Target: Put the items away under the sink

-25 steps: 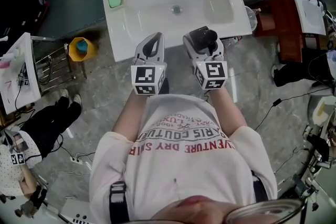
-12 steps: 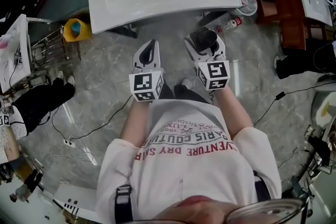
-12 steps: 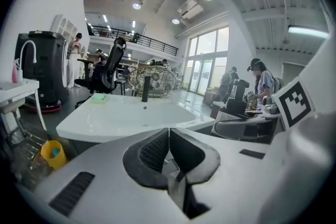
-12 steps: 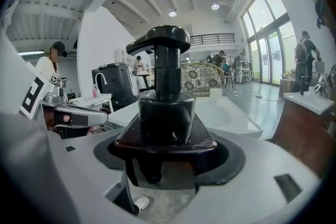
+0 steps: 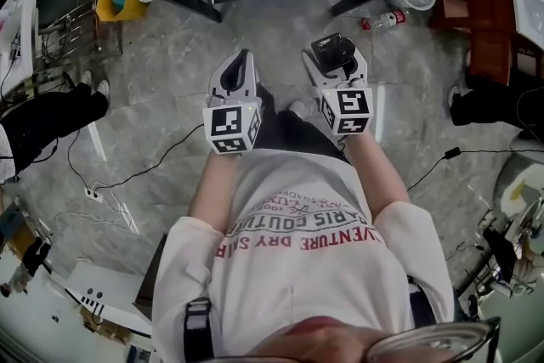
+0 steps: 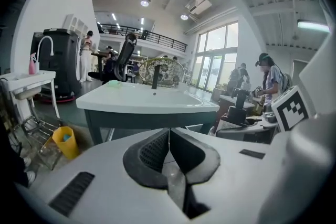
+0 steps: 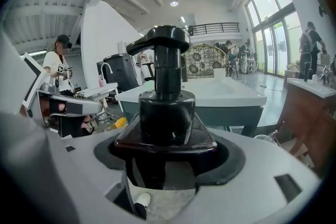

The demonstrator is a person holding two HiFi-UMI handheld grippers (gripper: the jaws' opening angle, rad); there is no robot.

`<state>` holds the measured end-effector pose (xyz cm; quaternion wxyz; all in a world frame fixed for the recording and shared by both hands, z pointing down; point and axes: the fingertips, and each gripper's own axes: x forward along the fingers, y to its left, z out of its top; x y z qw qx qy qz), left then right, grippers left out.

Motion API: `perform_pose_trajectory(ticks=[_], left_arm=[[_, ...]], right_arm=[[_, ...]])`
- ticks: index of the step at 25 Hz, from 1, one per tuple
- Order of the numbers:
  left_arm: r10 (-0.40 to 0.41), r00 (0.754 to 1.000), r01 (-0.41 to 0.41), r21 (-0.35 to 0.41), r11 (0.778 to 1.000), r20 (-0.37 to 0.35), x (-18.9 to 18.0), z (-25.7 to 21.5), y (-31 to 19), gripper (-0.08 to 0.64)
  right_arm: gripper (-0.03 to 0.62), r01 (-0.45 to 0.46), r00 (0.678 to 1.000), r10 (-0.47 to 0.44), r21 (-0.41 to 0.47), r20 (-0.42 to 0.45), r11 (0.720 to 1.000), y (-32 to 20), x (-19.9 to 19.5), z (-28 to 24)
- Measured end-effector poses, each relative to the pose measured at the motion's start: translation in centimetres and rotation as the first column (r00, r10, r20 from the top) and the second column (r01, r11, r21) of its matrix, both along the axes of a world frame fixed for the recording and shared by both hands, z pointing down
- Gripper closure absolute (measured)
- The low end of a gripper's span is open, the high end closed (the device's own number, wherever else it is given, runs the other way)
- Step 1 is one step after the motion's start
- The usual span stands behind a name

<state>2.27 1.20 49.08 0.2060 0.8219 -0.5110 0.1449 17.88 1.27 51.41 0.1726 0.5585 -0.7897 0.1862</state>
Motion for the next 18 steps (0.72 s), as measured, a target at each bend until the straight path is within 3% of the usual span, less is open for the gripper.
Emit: perform_pose_trajectory(ticks=[8,18], left_arm=[[-0.007,1.000,0.006,0.014,1.000,0.018,-2.1,7.3,-4.8,0.532],[-0.034,0.998,0.028,0.120,0.992,0.047,-4.6,20.5,-12.2,0.532]], right_arm=[[0.218,0.029,0.999,-0.029,-0.002,-0.026,1.000,-3.7,-2.0,8.0],[0.218,0.089,0.996,-0.089,0.044,-0.004,0.995,-10.3,-5.0,23.3]])
